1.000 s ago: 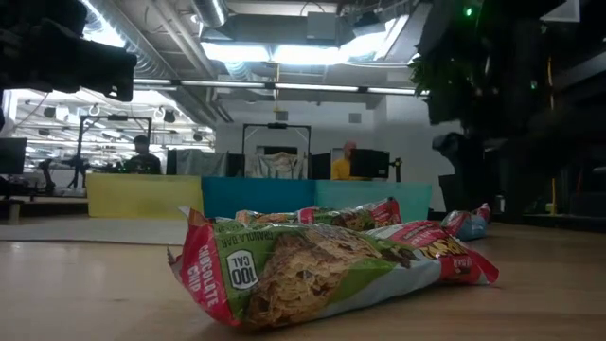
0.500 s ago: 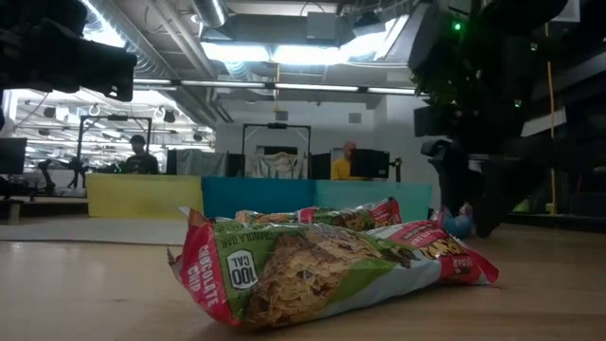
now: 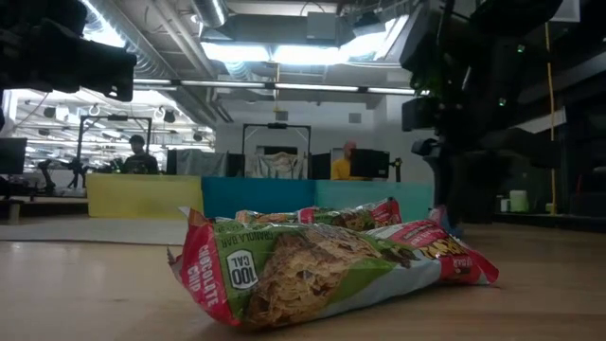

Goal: Pick and place Granola Bars by type
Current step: Put the red granola bar into the light blue bin

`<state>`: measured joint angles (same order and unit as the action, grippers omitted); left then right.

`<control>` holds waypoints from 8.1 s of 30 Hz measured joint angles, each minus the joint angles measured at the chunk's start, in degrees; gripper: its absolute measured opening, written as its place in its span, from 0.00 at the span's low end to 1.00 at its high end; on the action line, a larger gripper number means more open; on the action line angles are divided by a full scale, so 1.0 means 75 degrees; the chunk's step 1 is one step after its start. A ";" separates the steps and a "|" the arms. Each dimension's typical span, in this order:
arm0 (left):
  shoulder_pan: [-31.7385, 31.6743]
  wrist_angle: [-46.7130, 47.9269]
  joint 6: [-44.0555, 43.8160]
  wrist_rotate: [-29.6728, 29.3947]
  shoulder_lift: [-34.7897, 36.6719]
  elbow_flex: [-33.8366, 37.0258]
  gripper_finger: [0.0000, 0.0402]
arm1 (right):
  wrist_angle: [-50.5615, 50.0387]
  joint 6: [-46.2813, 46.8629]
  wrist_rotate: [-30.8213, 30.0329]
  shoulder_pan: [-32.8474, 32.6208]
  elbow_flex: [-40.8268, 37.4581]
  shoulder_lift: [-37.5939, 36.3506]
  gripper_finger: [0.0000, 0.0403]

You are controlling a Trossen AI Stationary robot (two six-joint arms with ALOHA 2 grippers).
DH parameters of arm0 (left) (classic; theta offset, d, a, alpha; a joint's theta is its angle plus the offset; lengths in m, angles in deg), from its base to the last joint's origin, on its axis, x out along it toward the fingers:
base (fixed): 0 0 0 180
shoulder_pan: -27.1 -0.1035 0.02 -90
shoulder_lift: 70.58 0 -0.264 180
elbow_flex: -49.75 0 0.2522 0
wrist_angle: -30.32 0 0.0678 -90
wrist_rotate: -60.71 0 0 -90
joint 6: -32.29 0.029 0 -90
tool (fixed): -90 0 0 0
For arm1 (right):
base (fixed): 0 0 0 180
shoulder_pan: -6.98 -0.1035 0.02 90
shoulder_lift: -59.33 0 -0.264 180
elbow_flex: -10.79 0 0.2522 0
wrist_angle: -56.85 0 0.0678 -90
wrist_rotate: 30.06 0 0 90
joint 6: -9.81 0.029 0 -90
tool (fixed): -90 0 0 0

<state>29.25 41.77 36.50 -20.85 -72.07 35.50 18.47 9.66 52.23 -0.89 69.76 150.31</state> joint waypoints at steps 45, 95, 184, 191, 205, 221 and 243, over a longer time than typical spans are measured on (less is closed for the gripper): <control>0.0000 -0.0003 0.0000 0.0000 0.0002 0.0000 0.14 | -0.1696 -0.0248 -0.0923 -0.0785 0.2470 -0.0003 0.00; 0.0000 -0.0003 0.0000 0.0000 0.0002 0.0000 0.15 | -0.5269 -0.1270 0.0480 0.5052 0.8180 0.0470 0.01; 0.0000 -0.0003 0.0000 0.0000 -0.0001 0.0000 0.14 | -0.6731 0.0777 -0.0038 -0.0481 0.8169 0.3168 0.24; 0.0000 -0.0003 0.0000 0.0000 -0.0001 0.0000 0.16 | -0.5944 0.0447 -0.0038 -0.1374 0.8169 0.3166 0.25; 0.0000 -0.0003 0.0000 0.0000 -0.0001 0.0003 0.15 | -0.4692 0.0288 -0.0051 -0.1276 0.6986 0.3144 0.39; 0.0000 -0.0003 0.0000 0.0001 0.0001 0.0000 0.14 | -0.3647 0.0152 -0.0431 -0.0792 0.5426 0.3159 0.66; 0.0000 -0.0003 0.0000 0.0003 -0.0001 0.0000 0.15 | -0.2435 -0.0033 0.0032 -0.0098 0.4278 0.3162 0.62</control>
<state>29.25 41.75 36.50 -20.83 -72.07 35.50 0.20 9.42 52.47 -1.62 101.84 174.02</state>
